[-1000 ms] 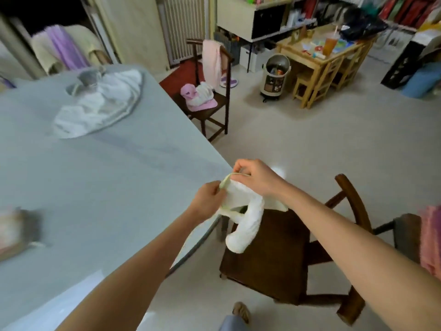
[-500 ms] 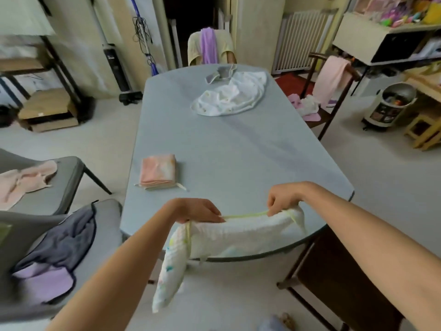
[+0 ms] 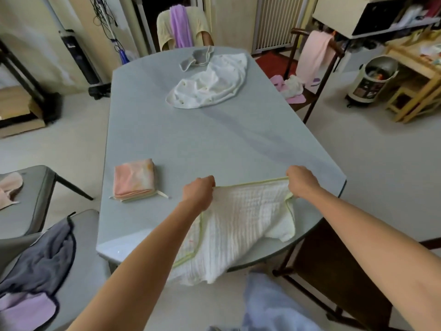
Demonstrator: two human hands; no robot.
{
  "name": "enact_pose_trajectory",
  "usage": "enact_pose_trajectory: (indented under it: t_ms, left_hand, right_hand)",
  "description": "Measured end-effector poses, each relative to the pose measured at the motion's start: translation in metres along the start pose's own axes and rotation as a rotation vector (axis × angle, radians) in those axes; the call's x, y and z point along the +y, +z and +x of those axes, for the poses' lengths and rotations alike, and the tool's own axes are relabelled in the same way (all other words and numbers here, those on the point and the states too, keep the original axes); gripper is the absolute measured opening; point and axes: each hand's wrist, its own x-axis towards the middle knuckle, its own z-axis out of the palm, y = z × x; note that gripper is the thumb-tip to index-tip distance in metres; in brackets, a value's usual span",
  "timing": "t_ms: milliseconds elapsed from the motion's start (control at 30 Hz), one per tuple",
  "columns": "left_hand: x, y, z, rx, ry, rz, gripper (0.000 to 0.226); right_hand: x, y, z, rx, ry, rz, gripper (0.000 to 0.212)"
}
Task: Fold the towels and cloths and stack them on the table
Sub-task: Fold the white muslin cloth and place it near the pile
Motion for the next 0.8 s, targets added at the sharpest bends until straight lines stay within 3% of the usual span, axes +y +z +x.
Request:
enact_pose_trajectory:
  t_ms: [267, 333, 400, 567, 800]
  left_hand:
    - [0.038, 0.012, 0.087, -0.121, -0.096, -0.217, 0.024]
    - [0.045, 0.012, 0.111, -0.087, -0.158, -0.271, 0.025]
    - [0.049, 0.015, 0.137, -0.002, -0.205, -0.256, 0.041]
    - [0.055, 0.013, 0.184, 0.016, -0.308, -0.120, 0.067]
    - [0.092, 0.050, 0.194, -0.207, -0.090, -0.034, 0.081]
  right_hand:
    - [0.027, 0.027, 0.092, 0.065, -0.021, 0.211, 0.021]
    - [0.032, 0.027, 0.125, 0.108, -0.067, 0.249, 0.017]
    - [0.032, 0.021, 0.159, 0.160, -0.160, 0.322, 0.016]
    - [0.020, 0.010, 0.221, 0.065, -0.343, 0.392, 0.058]
    - [0.050, 0.052, 0.227, -0.043, -0.148, 0.156, 0.044]
